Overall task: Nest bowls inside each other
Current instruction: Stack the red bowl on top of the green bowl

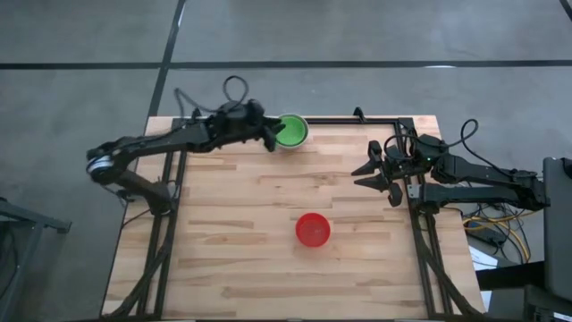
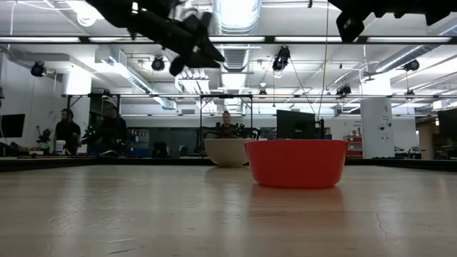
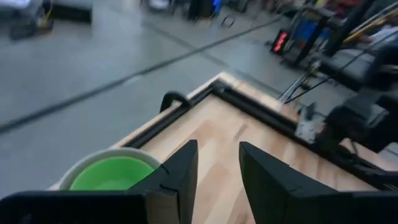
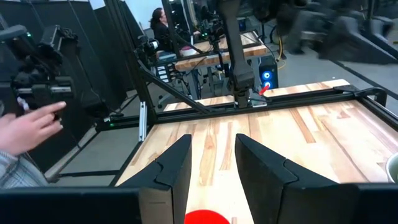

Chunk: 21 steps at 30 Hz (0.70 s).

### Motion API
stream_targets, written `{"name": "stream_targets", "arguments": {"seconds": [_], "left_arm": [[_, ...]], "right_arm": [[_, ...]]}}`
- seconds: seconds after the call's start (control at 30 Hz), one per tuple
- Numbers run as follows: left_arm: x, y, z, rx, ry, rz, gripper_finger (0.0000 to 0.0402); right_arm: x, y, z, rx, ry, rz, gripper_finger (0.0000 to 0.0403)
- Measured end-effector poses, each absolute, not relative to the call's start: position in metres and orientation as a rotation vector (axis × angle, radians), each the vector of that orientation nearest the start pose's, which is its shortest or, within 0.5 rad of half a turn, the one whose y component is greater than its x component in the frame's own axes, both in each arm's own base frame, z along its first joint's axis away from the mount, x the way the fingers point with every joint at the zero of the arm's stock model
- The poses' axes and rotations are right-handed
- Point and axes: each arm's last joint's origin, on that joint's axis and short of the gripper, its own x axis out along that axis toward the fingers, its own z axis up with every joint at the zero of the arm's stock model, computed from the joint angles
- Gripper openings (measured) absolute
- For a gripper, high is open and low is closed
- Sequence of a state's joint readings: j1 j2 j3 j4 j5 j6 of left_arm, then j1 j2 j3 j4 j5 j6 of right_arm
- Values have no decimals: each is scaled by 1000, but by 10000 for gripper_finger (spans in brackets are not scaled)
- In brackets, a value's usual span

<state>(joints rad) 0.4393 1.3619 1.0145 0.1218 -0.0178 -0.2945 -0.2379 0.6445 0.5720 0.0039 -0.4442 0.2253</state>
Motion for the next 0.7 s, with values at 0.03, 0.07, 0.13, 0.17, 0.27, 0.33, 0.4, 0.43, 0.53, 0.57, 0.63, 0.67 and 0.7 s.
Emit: {"name": "stream_targets", "arguments": {"seconds": [0.03,0.07,0.13,0.17,0.27,0.33,0.4,0.43,0.53,0.57,0.63,0.67,0.7], "left_arm": [[274,129,313,-320,135,471,122],[267,125,313,-306,121,448,122],[256,119,313,-284,106,402,122],[251,116,314,-273,100,377,122],[238,107,320,-234,69,302,122],[230,102,322,-201,68,262,122],[222,98,322,-177,69,232,122],[218,95,324,-173,60,219,122],[207,89,329,-161,24,190,122],[204,88,329,-162,17,188,122],[200,85,329,-162,11,174,122],[199,84,328,-163,14,162,122],[197,83,327,-163,16,151,122]], "right_arm": [[150,-24,298,248,88,198,121],[150,-24,298,248,88,198,121],[150,-24,298,247,88,198,121],[150,-24,298,247,88,198,121],[150,-24,298,248,88,198,121],[150,-24,298,247,88,198,121],[150,-24,298,247,88,198,121],[150,-24,298,247,88,198,121],[150,-24,298,247,88,198,121],[150,-24,298,247,88,198,121],[150,-24,298,247,88,198,121],[150,-24,298,247,88,198,121],[150,-24,298,247,88,198,121]]}}
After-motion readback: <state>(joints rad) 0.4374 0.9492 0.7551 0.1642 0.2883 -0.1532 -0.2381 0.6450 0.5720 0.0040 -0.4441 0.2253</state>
